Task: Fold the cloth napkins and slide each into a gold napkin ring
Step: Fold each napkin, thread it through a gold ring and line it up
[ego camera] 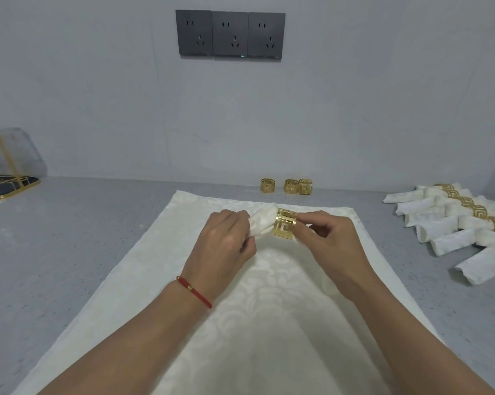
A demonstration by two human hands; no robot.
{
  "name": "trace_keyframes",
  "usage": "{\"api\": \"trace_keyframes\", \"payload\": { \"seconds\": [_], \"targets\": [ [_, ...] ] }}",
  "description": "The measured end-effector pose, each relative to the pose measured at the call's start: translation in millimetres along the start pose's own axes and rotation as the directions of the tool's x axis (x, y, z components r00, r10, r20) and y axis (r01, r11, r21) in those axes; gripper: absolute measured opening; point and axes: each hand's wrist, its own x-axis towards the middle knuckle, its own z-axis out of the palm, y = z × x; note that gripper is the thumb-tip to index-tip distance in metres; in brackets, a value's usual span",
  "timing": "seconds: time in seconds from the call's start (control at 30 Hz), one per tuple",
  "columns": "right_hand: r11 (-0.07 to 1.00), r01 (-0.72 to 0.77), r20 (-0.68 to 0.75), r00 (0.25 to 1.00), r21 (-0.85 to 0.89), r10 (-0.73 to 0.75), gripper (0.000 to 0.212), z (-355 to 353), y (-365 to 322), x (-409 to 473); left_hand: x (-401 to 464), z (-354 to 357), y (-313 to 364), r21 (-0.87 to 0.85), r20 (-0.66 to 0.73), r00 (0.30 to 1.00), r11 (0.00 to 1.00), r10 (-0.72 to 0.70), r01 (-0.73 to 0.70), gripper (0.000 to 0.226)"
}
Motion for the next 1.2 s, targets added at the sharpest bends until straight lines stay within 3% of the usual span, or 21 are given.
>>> {"api": "trace_keyframes", "payload": {
  "seconds": [0.07, 0.1, 0.17, 0.27, 0.43, 0.57, 0.7, 0.83, 0.93, 1.07, 1.2],
  "targets": [
    [0.998, -0.052, 0.040, 0.998, 0.020, 0.051, 0.008, -4, -3, -1, 1, -2, 3, 0.004, -0.006, 0.998, 0.998, 0.058, -0.058, 0.008],
    [0.997, -0.075, 0.070, 0.995, 0.015, 0.074, 0.013, -6, -3, -1, 1, -2, 4, 0.006, -0.008, 0.996, 0.996, 0.087, -0.087, 0.008],
    [0.984, -0.176, 0.117, 0.978, 0.010, 0.173, 0.020, -9, -5, -2, 1, -2, 6, 0.008, 0.002, 0.991, 0.991, 0.136, -0.136, 0.018],
    [0.962, -0.271, 0.117, 0.957, 0.024, 0.267, 0.012, -9, -10, -3, 1, -2, 6, 0.018, 0.051, 0.984, 0.985, 0.170, -0.171, 0.035],
    [0.960, -0.279, 0.105, 0.955, 0.011, 0.276, 0.019, -12, -10, -4, -1, -1, 6, -0.014, 0.066, 0.983, 0.985, 0.174, -0.173, 0.043],
    [0.956, -0.292, 0.121, 0.949, -0.021, 0.292, 0.040, -15, -5, -1, 2, 1, 8, -0.063, 0.078, 0.981, 0.983, 0.177, -0.173, 0.024],
    [0.945, -0.325, 0.125, 0.939, 0.027, 0.320, 0.030, -13, -7, -1, 4, 3, 4, -0.075, 0.078, 0.976, 0.978, 0.203, -0.197, 0.018],
    [0.939, -0.332, 0.079, 0.942, 0.087, 0.326, 0.038, -9, -6, -2, 4, 3, 3, -0.066, 0.074, 0.982, 0.983, 0.173, -0.169, 0.015],
    [0.943, -0.327, 0.095, 0.942, 0.054, 0.322, 0.020, -10, -9, -4, 4, 3, 3, -0.058, 0.079, 0.984, 0.986, 0.157, -0.153, 0.011],
    [0.943, -0.332, 0.107, 0.938, 0.017, 0.329, 0.030, -10, -9, -5, 4, 1, 5, -0.067, 0.068, 0.985, 0.986, 0.160, -0.156, 0.012],
    [0.931, -0.355, 0.072, 0.934, 0.087, 0.350, 0.012, -8, -11, -5, 3, -3, 7, -0.108, 0.129, 0.986, 0.989, 0.110, -0.096, 0.014]
  ]
}}
